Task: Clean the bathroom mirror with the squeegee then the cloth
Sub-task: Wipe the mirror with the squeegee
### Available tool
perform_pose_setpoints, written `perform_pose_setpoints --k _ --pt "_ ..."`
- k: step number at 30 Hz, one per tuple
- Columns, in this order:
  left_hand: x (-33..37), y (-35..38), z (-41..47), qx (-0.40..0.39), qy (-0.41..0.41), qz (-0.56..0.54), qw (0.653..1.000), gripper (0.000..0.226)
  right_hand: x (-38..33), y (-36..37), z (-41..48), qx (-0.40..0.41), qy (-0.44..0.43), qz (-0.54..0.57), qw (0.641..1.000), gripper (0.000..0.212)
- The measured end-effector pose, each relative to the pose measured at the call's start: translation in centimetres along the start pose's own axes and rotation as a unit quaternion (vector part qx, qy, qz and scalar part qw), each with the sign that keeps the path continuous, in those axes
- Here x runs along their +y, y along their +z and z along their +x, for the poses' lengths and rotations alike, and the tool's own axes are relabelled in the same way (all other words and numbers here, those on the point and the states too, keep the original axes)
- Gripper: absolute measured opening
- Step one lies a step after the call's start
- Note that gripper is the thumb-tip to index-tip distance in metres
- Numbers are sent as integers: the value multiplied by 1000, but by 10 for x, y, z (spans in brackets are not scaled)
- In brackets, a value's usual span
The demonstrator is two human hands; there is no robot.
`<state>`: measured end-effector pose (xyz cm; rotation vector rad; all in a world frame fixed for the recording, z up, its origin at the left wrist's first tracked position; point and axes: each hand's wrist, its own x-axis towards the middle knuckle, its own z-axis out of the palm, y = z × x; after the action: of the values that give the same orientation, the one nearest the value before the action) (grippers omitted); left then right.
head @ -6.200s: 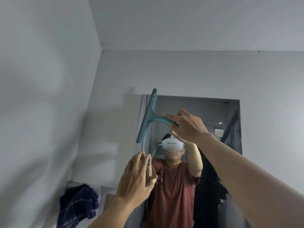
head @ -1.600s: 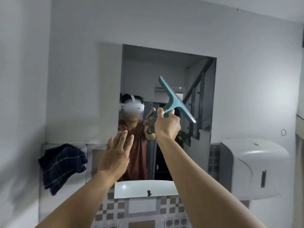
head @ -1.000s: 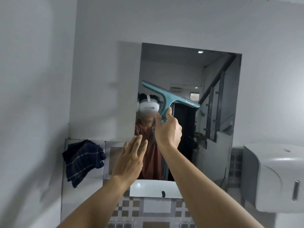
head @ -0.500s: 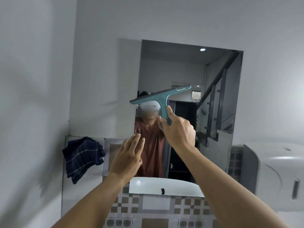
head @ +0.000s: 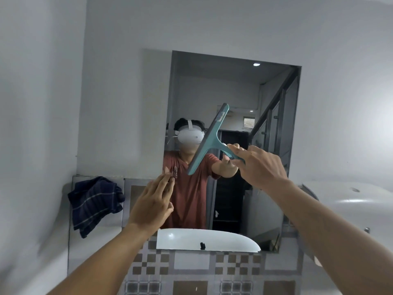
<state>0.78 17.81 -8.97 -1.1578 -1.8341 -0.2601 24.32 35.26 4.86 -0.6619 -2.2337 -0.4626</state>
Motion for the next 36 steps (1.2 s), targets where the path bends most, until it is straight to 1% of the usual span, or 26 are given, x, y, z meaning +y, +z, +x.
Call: perform_pose_setpoints --k 3,5,9,11,14,17,19,21,23,26,31,36 --pt "1 -5 1 2 1 -3 1000 92 4 -3 1 -8 -4 1 1000 56" --pt "0 -9 3 10 0 -9 1000 84 6 -1 2 -6 -6 4 1000 51" --pt "-2 -22 20 66 2 -31 997 40 11 2 5 -5 -7 13 1000 49" --pt "-5 -30 34 75 -2 -31 997 34 14 2 6 -3 -7 14 1000 48" --pt "-10 -41 55 68 -20 -17 997 42 18 2 7 9 -12 14 1000 48" --pt "-16 -57 73 36 -23 -10 999 69 26 3 9 17 -18 10 1000 48" --pt "-18 -68 84 20 -10 6 1000 83 32 6 7 21 -17 12 1000 48" --pt "-21 -75 96 13 10 22 1000 86 40 8 6 23 -15 19 999 48" --pt "-27 -79 106 3 25 43 999 94 47 8 3 23 -12 26 999 48" --pt "-33 -83 117 -15 33 59 998 109 64 11 -3 39 20 39 998 46" --pt "-33 -86 119 2 46 72 996 113 93 24 -20 33 92 62 993 48" --pt "-31 -91 118 0 49 67 997 112 90 36 -35 20 138 105 985 48"
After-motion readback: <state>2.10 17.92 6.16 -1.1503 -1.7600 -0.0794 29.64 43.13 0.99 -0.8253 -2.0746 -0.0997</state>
